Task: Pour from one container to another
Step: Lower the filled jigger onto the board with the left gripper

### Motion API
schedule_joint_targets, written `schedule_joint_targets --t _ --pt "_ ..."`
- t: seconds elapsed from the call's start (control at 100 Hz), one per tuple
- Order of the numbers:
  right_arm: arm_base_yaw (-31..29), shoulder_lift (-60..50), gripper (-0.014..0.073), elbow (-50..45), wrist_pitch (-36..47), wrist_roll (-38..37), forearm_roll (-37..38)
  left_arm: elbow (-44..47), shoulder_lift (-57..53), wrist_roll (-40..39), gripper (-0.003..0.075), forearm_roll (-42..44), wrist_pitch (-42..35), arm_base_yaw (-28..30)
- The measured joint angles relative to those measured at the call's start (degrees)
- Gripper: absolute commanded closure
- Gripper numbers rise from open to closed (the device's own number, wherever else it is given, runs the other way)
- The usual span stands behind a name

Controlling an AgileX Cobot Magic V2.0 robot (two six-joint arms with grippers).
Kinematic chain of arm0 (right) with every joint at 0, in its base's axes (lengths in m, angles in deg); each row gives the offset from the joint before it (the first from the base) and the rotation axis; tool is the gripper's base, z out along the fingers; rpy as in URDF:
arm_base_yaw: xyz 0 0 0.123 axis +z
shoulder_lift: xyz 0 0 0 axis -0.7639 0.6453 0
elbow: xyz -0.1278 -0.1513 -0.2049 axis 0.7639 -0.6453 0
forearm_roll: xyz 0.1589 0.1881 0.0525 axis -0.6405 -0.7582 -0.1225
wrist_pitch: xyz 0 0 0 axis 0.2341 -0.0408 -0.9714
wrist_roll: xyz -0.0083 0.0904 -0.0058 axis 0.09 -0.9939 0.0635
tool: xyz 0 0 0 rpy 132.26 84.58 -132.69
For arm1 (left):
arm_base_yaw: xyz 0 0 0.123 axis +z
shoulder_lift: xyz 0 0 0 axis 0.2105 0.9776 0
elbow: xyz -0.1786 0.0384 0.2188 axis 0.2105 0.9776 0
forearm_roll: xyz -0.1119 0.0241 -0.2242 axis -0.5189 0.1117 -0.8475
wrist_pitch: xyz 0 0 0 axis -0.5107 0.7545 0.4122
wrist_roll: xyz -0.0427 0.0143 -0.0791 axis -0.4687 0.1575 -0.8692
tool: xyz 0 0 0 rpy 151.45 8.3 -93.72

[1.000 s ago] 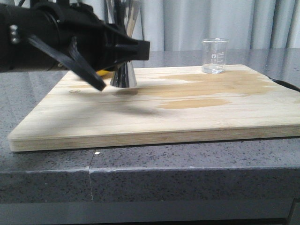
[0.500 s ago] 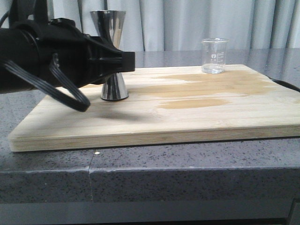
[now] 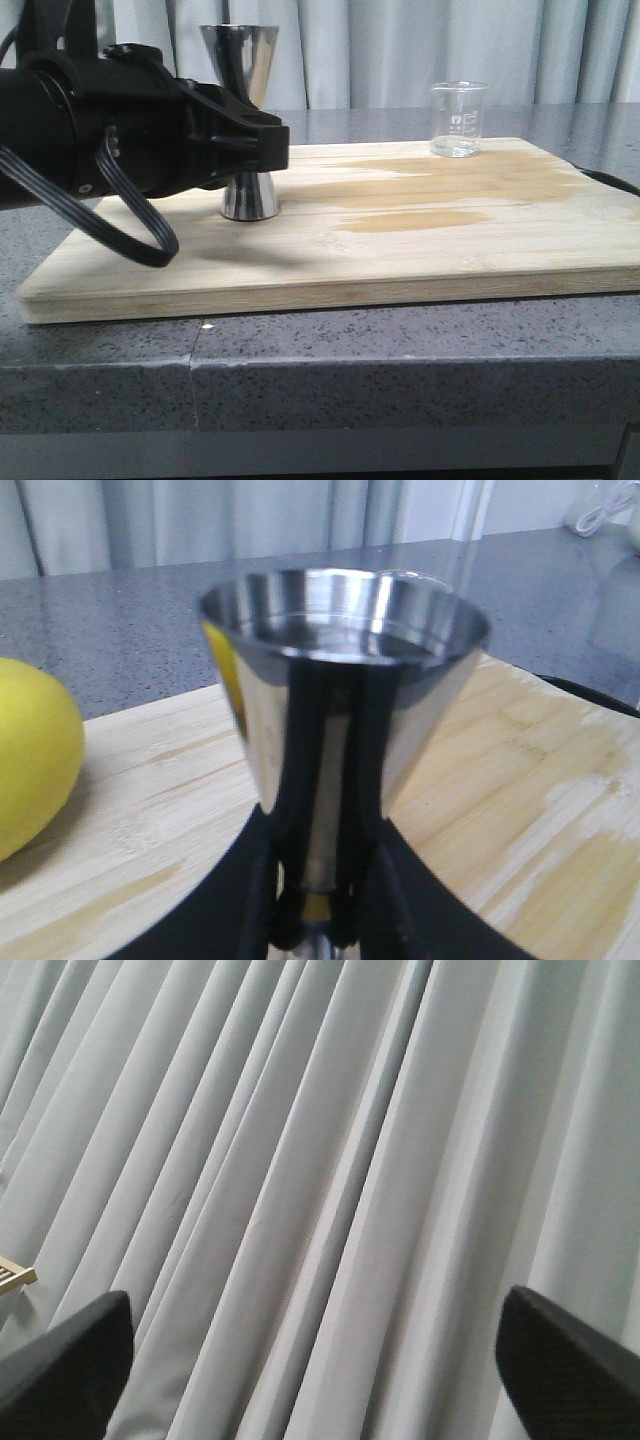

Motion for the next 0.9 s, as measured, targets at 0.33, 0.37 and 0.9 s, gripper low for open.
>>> schedule_joint_targets --t 0.33,0.37,0.9 --pt "0.0 0.0 -0.0071 0.0 0.0 0.0 0.0 0.0 0.0 -0.09 0.0468 1.26 0.21 0.0" --pt "0.0 0.0 -0.0071 0.0 0.0 0.0 0.0 0.0 0.0 -0.09 0.043 1.26 0.21 0.0" --pt "0.0 0.0 -0.0071 0.0 0.0 0.0 0.0 0.0 0.0 -0.13 0.0265 1.44 -0.18 0.0"
